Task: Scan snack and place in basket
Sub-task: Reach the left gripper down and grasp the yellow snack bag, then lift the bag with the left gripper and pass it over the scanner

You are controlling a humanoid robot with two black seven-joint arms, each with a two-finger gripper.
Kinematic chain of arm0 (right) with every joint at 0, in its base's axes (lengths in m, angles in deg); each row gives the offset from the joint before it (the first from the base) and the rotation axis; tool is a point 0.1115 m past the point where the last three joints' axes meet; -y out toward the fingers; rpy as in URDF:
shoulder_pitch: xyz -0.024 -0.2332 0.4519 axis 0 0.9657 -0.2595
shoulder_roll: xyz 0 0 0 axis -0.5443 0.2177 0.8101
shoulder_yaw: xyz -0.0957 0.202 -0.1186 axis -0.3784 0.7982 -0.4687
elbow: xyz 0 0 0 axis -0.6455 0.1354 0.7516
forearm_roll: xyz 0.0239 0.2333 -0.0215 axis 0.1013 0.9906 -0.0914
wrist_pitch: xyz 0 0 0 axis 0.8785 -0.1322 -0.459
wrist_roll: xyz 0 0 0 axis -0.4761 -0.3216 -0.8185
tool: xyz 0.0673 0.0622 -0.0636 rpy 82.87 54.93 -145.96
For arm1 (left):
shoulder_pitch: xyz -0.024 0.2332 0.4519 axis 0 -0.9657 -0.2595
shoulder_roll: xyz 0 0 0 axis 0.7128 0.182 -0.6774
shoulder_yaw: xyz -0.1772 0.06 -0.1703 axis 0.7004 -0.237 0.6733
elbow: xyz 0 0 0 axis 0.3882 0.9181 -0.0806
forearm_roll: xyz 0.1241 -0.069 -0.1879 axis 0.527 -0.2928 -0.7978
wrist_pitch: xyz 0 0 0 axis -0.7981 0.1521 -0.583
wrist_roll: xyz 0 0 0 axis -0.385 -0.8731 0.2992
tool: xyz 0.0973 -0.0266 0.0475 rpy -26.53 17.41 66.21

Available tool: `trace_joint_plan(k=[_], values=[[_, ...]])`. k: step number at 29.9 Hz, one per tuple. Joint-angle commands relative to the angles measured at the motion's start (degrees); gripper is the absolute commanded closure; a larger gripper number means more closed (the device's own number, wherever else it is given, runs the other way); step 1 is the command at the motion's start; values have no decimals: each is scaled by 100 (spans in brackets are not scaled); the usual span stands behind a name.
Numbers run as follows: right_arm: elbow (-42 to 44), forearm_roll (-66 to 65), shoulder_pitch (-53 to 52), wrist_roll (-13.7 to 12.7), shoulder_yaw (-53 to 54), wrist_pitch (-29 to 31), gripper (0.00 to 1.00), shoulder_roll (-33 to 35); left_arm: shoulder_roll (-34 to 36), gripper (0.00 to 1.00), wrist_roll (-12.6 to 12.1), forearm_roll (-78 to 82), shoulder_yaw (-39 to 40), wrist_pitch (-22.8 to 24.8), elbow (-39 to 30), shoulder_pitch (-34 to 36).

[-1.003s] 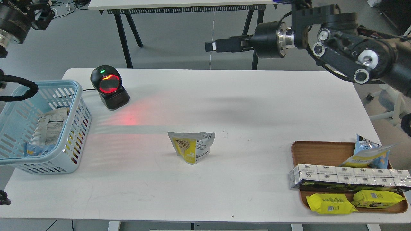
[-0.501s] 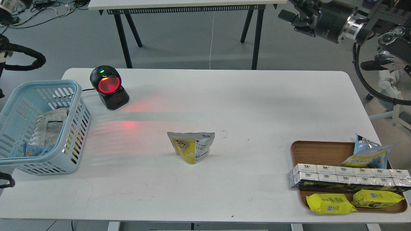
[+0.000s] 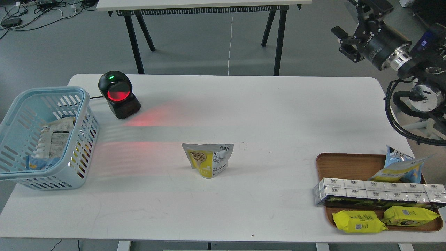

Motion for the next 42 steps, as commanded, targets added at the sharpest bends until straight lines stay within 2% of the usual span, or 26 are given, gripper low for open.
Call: trace_joint_plan(k=[1,7,10,11,12,14,19,28,33,38,42], values=[[2,474,179,-1,19,8,2,10,-190,0,0,1029,-865,0,-1092,485],[2,783,276,-1,10,34,2,10,-463,1,0,1953,-2570,0,-2727,881],[-15,783,285,-1,10,34,2,10,-665,1,0,2296,-3256,0,-3089,943],[-33,783,285,-1,10,34,2,10,-761,1,0,2445,-3511,-188,-3107,925],[-59,783,285,-1,10,43,2,10,-884,1,0,2611,-3722,-616,-3108,899],[-68,783,294,-1,10,34,2,10,-1165,1,0,2876,-3995,-1163,-3081,855],[-77,783,294,-1,10,34,2,10,-1456,1,0,2929,-4102,-1236,-2950,733],[-217,791,426,-1,10,17,2,10,-1641,1,0,3079,-4102,-1289,-2388,-418],[-226,791,505,-1,19,17,2,19,-1720,4,0,3114,-4102,-1473,-1992,-946],[-287,818,584,-1,19,17,2,150,-1861,27,0,3140,-4207,-1579,-1877,-1096],[-647,818,680,-1,115,8,2,405,-1887,46,0,3184,-4392,-1605,-1868,-1096]])
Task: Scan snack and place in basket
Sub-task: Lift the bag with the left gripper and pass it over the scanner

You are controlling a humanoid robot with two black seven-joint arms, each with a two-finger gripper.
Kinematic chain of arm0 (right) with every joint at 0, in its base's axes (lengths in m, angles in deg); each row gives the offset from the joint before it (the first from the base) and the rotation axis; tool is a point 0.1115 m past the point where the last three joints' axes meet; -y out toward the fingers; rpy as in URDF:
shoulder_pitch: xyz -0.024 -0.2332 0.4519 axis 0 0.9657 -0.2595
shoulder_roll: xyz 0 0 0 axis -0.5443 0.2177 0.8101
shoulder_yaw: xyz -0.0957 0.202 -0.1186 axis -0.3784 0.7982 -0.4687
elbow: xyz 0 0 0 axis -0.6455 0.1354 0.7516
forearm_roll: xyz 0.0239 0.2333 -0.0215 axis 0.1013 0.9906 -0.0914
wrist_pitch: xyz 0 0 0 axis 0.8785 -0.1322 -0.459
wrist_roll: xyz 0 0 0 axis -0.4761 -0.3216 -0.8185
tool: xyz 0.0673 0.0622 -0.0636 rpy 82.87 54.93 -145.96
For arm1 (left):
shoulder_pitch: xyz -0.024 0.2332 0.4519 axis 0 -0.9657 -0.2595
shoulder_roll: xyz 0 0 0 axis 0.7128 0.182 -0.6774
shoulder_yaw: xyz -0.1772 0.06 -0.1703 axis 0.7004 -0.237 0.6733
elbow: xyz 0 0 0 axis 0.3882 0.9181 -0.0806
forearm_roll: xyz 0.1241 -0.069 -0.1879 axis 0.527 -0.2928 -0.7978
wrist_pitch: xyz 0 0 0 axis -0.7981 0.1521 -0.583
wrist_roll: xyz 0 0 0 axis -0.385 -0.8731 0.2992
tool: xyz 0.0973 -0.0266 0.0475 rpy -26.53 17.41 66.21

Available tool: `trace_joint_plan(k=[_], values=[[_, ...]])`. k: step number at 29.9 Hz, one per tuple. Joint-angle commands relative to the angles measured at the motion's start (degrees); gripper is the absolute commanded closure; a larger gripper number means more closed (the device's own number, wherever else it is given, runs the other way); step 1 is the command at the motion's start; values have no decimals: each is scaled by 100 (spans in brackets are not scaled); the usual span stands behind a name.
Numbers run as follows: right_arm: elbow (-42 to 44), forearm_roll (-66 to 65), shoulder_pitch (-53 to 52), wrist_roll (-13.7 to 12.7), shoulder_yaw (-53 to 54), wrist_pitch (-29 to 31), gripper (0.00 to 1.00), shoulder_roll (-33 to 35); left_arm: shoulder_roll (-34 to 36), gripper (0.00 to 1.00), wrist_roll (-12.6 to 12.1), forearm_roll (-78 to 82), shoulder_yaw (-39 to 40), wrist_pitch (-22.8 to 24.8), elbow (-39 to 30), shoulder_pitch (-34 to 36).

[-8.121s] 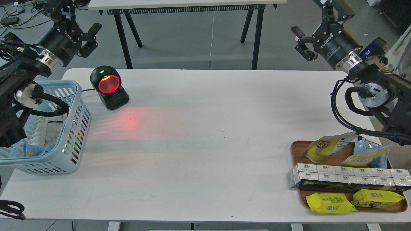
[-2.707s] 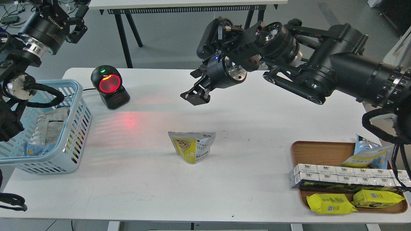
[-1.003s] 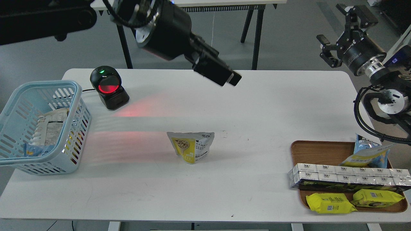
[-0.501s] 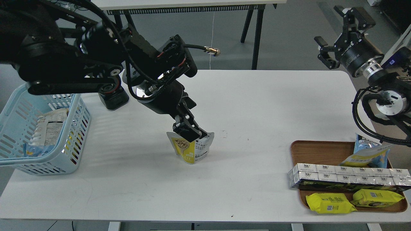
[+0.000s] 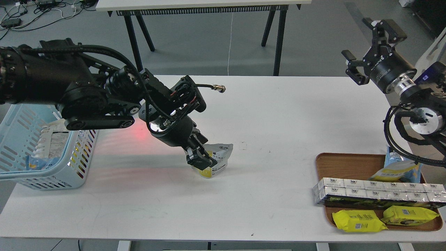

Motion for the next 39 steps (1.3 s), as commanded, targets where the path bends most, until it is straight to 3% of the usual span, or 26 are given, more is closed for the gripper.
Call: trace_joint_plan(k=[1,2,3,6,18,25,32,39], values=[[-322,3,94,0,104,-7,2,277,-23,58,1,20,-134,-36,12,-6],[-367,3,120,0,139,-7,2,348,-23,75,1,20,-134,-80,12,-6],[-393,3,146,0,174,-7,2,401,-32,87,1,20,-134,-159,12,-6],[-393,3,252,0,236,-7,2,427,-40,100,1,2,-125,-344,-14,3],[-402,3,314,0,342,-7,2,471,328,100,1,-42,-116,-388,-243,134],[-402,3,314,0,412,-16,2,428,759,100,1,2,-134,-397,-234,582],[-402,3,314,0,474,-24,2,392,970,100,1,124,-257,-379,-67,917],[-393,3,314,0,517,-24,2,392,1076,100,1,520,-362,-405,573,882]])
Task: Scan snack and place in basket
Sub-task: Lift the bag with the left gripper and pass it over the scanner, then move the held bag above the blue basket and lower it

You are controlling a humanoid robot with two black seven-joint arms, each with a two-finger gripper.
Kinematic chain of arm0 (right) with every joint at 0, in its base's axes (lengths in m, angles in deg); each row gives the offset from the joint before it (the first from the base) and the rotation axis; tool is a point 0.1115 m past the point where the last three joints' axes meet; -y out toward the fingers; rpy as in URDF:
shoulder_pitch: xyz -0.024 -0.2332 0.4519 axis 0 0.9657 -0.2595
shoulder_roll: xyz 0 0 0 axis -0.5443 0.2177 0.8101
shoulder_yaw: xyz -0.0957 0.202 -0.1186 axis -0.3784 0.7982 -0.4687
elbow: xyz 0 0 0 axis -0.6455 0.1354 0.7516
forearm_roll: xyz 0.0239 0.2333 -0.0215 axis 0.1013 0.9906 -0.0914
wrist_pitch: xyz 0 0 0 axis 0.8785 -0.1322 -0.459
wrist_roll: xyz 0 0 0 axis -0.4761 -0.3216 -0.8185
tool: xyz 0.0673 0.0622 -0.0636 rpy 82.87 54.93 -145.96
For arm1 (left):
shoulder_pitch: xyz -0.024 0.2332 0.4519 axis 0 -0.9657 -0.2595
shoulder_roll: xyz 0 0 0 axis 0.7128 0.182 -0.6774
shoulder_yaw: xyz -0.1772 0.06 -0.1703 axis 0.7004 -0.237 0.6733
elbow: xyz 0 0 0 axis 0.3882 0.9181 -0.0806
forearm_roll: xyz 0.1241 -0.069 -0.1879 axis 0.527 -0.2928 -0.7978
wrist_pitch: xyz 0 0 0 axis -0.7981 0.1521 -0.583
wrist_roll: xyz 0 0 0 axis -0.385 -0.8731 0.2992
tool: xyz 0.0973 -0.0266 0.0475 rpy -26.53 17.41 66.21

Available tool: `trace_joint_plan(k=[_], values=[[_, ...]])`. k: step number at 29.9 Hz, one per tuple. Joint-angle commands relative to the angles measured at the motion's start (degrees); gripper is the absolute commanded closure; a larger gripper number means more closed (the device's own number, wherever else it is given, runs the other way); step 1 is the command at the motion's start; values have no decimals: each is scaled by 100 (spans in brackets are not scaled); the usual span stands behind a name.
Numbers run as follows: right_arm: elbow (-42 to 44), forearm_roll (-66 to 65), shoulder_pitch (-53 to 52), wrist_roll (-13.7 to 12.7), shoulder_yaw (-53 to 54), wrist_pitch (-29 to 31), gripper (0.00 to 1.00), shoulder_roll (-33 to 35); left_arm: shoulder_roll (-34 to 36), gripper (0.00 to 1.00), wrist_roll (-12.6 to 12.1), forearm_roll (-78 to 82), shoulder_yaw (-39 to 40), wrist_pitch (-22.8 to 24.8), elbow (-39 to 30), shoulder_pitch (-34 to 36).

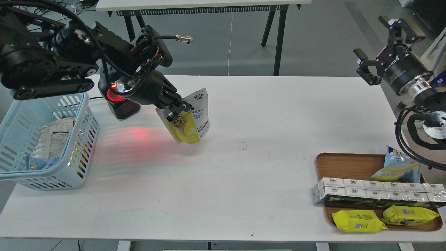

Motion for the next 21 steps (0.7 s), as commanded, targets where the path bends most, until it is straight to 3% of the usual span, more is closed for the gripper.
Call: trace_joint_plan(k=[1,6,12,21], values=[[1,0,-3,0,41,0,2,-9,60,100,-2,152,-89,-35,447,-47],[1,0,-3,0,59,0,2,-18,42,100,-2,267,-291,-35,984,-205],[1,0,-3,0,59,0,2,-9,217,100,-2,275,-283,-17,1029,-302],[45,0,6,0,59,0,2,-27,1604,100,-2,258,33,149,985,435]])
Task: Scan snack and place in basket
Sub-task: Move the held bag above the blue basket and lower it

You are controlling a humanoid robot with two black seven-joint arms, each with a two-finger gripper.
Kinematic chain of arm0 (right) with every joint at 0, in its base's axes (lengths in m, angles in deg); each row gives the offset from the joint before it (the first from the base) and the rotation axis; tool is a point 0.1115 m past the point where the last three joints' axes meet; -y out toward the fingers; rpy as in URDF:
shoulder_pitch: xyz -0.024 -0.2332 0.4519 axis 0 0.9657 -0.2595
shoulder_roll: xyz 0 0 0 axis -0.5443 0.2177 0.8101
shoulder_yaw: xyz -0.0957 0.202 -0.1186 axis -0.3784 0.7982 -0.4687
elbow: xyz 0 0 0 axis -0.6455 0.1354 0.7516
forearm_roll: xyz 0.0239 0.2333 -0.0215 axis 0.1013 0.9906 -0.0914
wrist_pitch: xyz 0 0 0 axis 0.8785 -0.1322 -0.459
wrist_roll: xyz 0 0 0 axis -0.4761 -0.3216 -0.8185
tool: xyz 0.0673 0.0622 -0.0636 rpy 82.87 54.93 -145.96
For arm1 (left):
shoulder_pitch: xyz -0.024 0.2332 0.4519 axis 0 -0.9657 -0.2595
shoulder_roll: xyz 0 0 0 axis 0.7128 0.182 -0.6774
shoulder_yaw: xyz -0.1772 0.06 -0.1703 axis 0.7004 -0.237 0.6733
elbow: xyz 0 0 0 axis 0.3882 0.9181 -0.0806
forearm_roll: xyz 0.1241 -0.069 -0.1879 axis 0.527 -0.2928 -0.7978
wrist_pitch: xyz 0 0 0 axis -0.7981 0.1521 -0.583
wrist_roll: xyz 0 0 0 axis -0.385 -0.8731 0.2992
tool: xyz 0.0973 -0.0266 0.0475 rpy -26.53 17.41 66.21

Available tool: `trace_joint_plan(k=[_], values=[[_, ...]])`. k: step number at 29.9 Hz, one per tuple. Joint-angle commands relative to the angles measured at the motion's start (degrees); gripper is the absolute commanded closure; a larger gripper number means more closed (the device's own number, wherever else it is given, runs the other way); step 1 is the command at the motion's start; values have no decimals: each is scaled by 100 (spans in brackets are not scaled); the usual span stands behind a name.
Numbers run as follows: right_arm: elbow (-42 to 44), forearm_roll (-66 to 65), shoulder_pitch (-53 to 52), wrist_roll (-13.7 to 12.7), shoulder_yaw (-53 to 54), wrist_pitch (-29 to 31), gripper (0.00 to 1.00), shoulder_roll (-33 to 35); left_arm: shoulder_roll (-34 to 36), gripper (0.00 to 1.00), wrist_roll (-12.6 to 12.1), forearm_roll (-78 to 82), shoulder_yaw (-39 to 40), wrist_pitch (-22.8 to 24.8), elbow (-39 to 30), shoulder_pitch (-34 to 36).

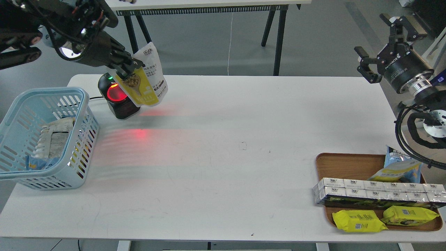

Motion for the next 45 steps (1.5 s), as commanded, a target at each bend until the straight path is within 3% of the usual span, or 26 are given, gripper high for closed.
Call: trace_joint_plan(k=[1,12,20,38,45], values=[[39,-3,9,0,-1,0,2,-53,695,100,0,9,214,168,-53,264],[66,-3,1,0,78,-141,2,-299,2471,100,0,473,241,344,-71,458],[119,-3,0,0,78,-141,2,-370,3131,100,0,1529,267,556,-71,203],[136,-3,0,0,78,-150,2,-370,3360,100,0,1846,302,556,-405,-605],[163,-3,9,0,78,-150,2,-370,3263,100,0,1846,925,556,-422,-1334]])
